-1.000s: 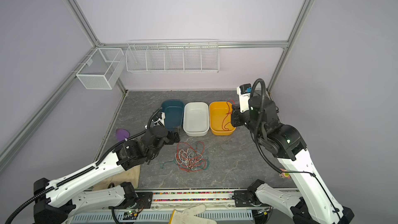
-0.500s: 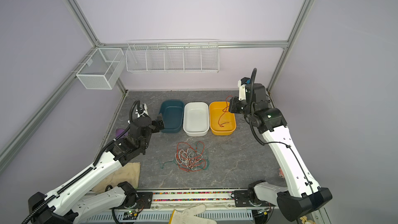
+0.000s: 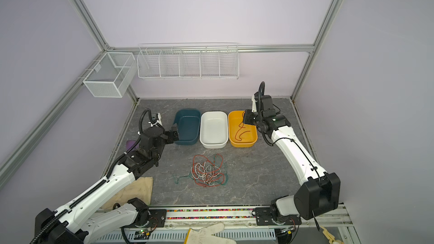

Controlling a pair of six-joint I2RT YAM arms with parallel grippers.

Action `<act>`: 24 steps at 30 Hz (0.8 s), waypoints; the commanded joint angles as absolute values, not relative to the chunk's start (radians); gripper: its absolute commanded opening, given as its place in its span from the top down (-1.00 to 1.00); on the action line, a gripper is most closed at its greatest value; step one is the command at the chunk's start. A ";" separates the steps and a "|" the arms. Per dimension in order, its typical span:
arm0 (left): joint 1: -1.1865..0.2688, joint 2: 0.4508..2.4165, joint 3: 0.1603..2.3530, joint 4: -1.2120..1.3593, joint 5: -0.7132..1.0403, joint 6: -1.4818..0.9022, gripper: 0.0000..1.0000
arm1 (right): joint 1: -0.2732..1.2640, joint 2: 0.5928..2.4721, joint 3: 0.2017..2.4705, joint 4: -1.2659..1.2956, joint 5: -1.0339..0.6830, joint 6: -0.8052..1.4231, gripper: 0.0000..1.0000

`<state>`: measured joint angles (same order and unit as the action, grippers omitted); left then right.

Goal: Untangle the cables
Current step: 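Carry the red wire into the yellow tub with the right gripper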

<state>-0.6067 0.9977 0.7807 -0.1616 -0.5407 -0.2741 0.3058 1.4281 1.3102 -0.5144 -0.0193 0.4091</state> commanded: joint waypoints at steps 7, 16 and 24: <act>-0.609 0.936 0.768 -0.140 -0.502 -0.171 -0.99 | 0.288 1.535 1.243 -0.419 0.000 0.444 0.87; -0.610 0.935 0.777 -0.156 -0.505 -0.167 -0.99 | 0.286 1.645 1.239 -0.426 -0.023 0.471 0.87; -0.609 0.944 0.776 -0.156 -0.502 -0.166 -0.99 | 0.287 1.711 1.244 -0.446 -0.051 0.472 0.87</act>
<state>-0.6071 0.9463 0.7757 -0.1520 -0.5137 -0.1852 0.2901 1.6768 1.2469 -0.4355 -0.0277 0.4576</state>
